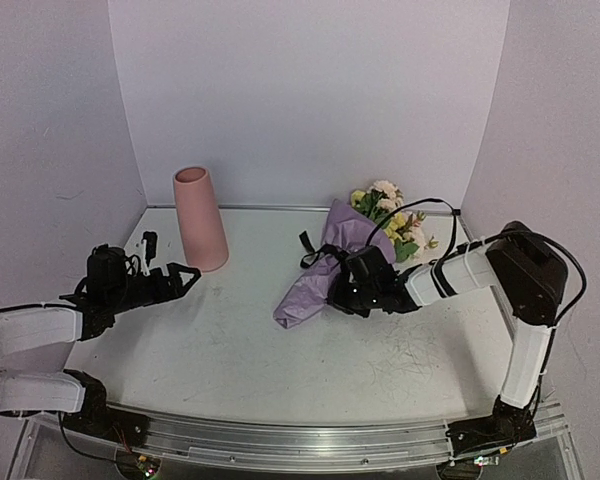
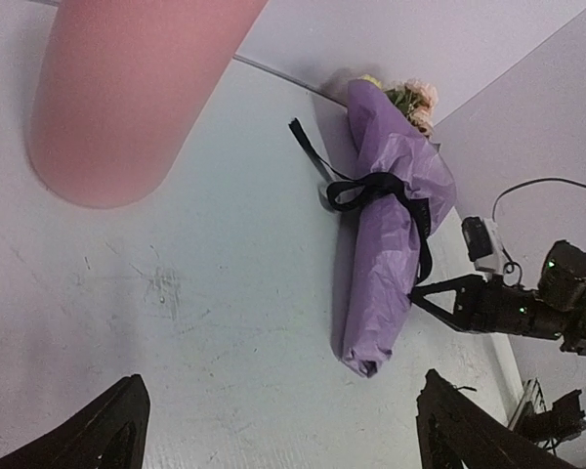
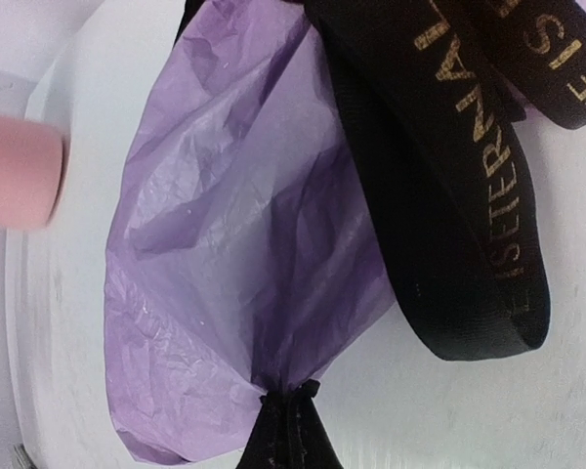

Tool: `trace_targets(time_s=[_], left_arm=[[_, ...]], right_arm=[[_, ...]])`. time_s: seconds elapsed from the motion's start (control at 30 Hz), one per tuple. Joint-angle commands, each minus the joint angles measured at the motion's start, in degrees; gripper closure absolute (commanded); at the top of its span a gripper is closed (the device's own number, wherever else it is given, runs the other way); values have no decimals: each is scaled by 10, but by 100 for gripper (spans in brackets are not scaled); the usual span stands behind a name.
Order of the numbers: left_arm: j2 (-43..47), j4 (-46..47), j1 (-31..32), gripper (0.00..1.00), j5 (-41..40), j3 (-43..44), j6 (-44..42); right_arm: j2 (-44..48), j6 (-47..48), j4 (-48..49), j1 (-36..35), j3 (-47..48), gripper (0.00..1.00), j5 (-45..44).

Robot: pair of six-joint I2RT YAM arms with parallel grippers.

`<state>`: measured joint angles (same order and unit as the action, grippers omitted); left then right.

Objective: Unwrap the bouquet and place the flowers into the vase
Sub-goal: Move the fake flower to the center of the board.

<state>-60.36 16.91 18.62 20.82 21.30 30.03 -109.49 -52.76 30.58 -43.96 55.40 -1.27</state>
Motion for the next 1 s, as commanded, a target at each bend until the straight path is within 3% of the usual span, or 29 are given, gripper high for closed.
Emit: trace_targets(time_s=[0.0,0.17,0.27,0.37,0.63,0.97], left_arm=[[-35,10,39,2,-15,33,-10],[-72,10,120,1,-71,54,-20],[-101,10,164,1,-107,76,-32],[-137,10,195,1,-126,102,-48],[-222,8,210,4,-156,186,-64],[-314,6,217,12,-165,268,-82]], right_arm=[[79,42,33,-39,-76,100,49],[151,76,60,-71,-181,88,28],[202,88,64,-72,-233,58,-8],[261,110,57,-72,-262,47,-53],[323,158,-63,-69,-219,41,-198],[255,290,-78,-25,-121,47,-106]])
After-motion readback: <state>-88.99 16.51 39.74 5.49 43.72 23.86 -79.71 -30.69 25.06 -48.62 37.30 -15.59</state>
